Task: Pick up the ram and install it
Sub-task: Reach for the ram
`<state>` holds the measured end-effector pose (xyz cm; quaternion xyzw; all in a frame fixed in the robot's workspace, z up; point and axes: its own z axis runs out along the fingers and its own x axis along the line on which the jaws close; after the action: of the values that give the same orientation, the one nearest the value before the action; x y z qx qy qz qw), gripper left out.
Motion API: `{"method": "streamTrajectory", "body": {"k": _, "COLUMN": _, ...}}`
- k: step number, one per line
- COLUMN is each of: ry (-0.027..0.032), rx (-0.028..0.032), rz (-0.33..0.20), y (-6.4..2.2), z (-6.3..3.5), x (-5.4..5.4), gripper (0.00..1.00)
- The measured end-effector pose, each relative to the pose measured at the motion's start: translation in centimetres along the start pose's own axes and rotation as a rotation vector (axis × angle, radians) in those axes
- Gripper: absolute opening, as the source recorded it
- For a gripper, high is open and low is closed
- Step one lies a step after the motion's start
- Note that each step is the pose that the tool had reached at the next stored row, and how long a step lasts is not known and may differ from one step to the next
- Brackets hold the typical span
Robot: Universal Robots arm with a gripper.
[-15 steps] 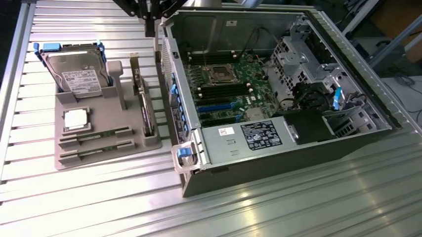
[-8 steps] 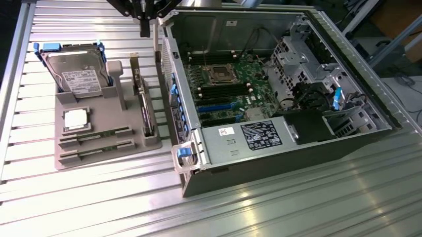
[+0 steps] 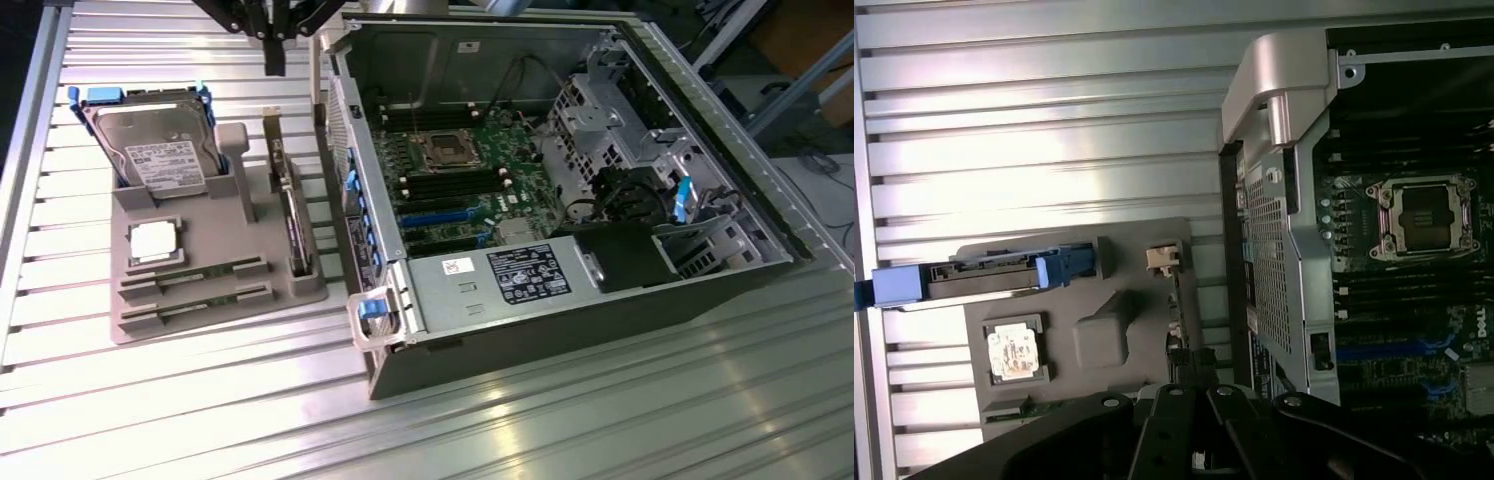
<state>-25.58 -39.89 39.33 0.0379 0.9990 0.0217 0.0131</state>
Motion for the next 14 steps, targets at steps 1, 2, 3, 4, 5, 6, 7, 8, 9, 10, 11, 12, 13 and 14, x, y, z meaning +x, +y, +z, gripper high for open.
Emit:
{"method": "streamTrajectory", "body": {"k": 1, "ry": 0.0000, "rx": 0.0000, "rz": 0.000, "y": -0.02, "z": -0.01, "x": 0.2, "gripper": 0.10}}
{"method": "streamTrajectory", "body": {"k": 2, "ry": 0.0000, "rx": 0.0000, "rz": 0.000, "y": -0.03, "z": -0.01, "x": 0.4, "gripper": 0.10}}
{"method": "streamTrajectory", "body": {"k": 3, "ry": 0.0000, "rx": 0.0000, "rz": 0.000, "y": -0.05, "z": -0.02, "x": 0.6, "gripper": 0.10}}
{"method": "streamTrajectory", "body": {"k": 4, "ry": 0.0000, "rx": 0.0000, "rz": 0.000, "y": -0.06, "z": -0.02, "x": 0.8, "gripper": 0.10}}
{"method": "streamTrajectory", "body": {"k": 5, "ry": 0.0000, "rx": 0.0000, "rz": 0.000, "y": -0.08, "z": -0.03, "x": 1.1, "gripper": 0.10}}
{"method": "streamTrajectory", "body": {"k": 6, "ry": 0.0000, "rx": 0.0000, "rz": 0.000, "y": -0.09, "z": -0.04, "x": 1.2, "gripper": 0.10}}
{"method": "streamTrajectory", "body": {"k": 7, "ry": 0.0000, "rx": 0.0000, "rz": 0.000, "y": -0.10, "z": -0.04, "x": 1.4, "gripper": 0.10}}
{"method": "streamTrajectory", "body": {"k": 8, "ry": 0.0000, "rx": 0.0000, "rz": 0.000, "y": -0.11, "z": -0.04, "x": 1.5, "gripper": 0.10}}
{"method": "streamTrajectory", "body": {"k": 9, "ry": 0.0000, "rx": 0.0000, "rz": 0.000, "y": -0.12, "z": -0.05, "x": 1.6, "gripper": 0.10}}
{"method": "streamTrajectory", "body": {"k": 10, "ry": 0.0000, "rx": 0.0000, "rz": 0.000, "y": -0.14, "z": -0.05, "x": 1.9, "gripper": 0.10}}
{"method": "streamTrajectory", "body": {"k": 11, "ry": 0.0000, "rx": 0.0000, "rz": 0.000, "y": -0.15, "z": -0.06, "x": 2.0, "gripper": 0.10}}
{"method": "streamTrajectory", "body": {"k": 12, "ry": 0.0000, "rx": 0.0001, "rz": 0.000, "y": -0.16, "z": -0.06, "x": 2.2, "gripper": 0.10}}
{"method": "streamTrajectory", "body": {"k": 13, "ry": 0.0000, "rx": 0.0000, "rz": 0.000, "y": -0.18, "z": -0.07, "x": 2.4, "gripper": 0.10}}
{"method": "streamTrajectory", "body": {"k": 14, "ry": 0.0000, "rx": 0.0000, "rz": 0.000, "y": -0.19, "z": -0.07, "x": 2.5, "gripper": 0.10}}
